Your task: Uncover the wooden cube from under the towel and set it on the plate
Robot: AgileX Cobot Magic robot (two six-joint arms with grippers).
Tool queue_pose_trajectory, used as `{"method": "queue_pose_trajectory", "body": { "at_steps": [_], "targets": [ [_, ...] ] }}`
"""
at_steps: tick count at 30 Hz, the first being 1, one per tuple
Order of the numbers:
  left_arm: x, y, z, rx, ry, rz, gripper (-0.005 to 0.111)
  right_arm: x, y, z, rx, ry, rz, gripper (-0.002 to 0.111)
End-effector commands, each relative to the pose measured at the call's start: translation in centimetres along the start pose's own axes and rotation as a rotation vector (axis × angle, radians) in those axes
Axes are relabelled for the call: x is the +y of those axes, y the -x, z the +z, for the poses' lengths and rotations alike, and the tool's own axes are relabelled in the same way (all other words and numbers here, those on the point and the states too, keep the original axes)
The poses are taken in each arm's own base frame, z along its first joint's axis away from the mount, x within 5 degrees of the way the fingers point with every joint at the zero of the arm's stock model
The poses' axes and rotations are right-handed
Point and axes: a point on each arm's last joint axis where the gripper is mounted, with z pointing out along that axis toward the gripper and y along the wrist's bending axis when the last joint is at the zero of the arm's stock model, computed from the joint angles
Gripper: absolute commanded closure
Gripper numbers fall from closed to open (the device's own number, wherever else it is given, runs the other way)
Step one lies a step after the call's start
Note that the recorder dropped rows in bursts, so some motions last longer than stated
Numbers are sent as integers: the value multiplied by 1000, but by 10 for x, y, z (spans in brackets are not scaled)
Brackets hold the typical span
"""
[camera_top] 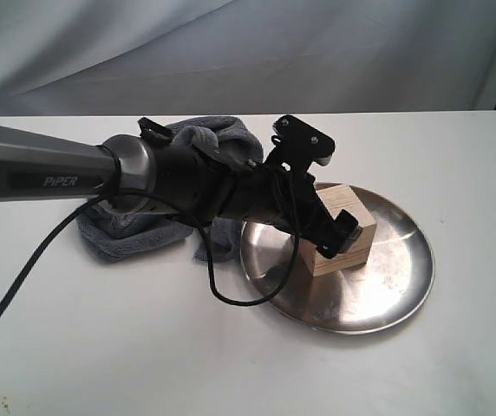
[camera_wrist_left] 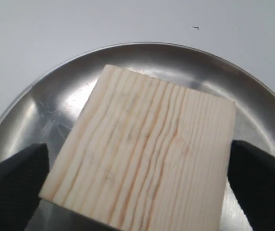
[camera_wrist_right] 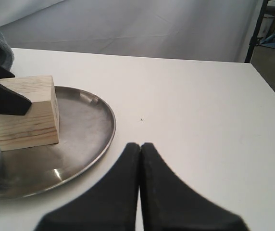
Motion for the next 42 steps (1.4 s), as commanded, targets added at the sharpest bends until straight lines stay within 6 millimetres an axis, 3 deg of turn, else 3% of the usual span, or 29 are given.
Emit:
{"method": "queue_pose_trajectory", "body": {
  "at_steps": [1, 6, 9, 15, 18, 25, 34, 42],
  "targets": [
    [-3, 18, -17, -48, 14, 25, 13, 0, -1, 0, -3, 2, 1, 108],
    [-22, 48, -55, -127, -135, 100, 13, 0, -1, 0, -3, 2, 1, 108],
    [-41, 66, -96, -134, -271, 215, 13, 0, -1, 0, -3, 2, 1, 108],
    [-37, 77, -170, 51, -123, 197, 13, 0, -1, 0, -3, 2, 1, 108],
    [-31, 71, -201, 143, -138, 152, 13, 0, -1, 0, -3, 2, 1, 108],
    [-23, 54, -239, 103, -80, 98, 13, 0, -1, 0, -3, 2, 1, 108],
    [4, 6, -288, 32, 91, -77, 13, 0, -1, 0, -3, 2, 1, 108],
    [12, -38, -333, -78, 269, -175, 13, 0, -1, 0, -3, 2, 1, 108]
  ]
}}
